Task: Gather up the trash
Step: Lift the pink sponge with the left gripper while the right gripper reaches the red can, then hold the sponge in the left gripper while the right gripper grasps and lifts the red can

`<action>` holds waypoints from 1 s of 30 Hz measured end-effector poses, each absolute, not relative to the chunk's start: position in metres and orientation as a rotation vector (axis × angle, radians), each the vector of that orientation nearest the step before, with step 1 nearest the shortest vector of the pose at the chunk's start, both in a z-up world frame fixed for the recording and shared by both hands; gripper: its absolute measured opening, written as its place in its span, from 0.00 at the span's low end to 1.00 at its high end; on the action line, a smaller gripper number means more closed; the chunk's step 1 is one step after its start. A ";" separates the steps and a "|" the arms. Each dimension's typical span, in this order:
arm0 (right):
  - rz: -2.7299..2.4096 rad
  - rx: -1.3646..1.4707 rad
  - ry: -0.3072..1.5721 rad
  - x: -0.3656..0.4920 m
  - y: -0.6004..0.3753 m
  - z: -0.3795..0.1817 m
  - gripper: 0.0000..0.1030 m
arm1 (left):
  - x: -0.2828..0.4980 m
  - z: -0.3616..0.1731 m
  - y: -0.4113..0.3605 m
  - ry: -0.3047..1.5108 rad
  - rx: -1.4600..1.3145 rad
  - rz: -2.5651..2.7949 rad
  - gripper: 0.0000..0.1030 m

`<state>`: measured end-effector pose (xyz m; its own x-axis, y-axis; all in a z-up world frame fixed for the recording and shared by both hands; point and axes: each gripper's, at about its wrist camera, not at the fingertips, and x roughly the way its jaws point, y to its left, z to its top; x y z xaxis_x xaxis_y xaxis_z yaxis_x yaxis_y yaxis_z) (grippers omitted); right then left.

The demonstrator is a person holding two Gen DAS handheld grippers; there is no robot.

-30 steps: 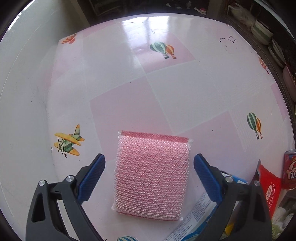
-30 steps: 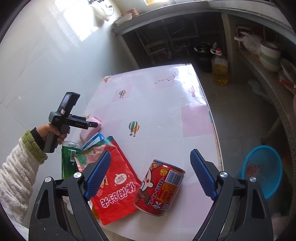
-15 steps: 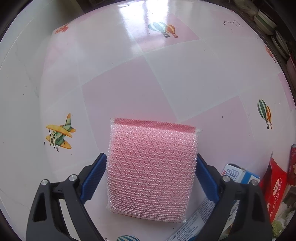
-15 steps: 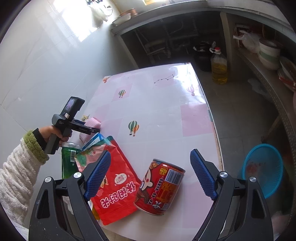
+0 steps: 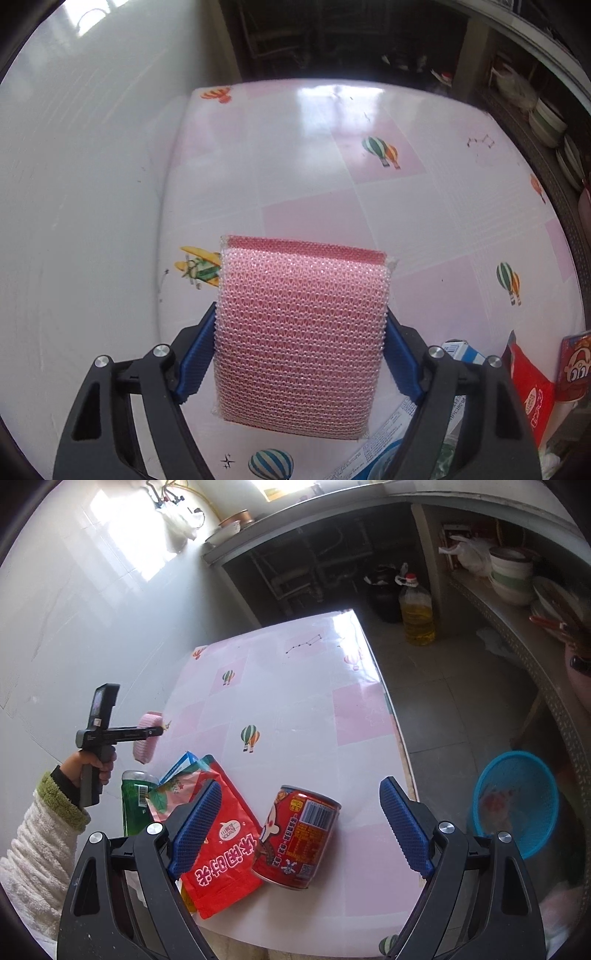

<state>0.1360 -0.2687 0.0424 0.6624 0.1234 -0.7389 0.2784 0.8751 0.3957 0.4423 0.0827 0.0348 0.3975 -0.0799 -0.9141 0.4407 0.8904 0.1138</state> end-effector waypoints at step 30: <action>0.018 0.756 1.147 0.180 -0.246 -0.067 0.63 | 0.177 0.107 0.011 0.765 0.004 -0.721 0.76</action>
<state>0.1803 -0.2456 -0.0666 0.4395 0.3826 -0.8127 0.3566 0.7561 0.5488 0.1773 0.0107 0.1070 0.4969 -0.5939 -0.6328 0.5967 0.7633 -0.2477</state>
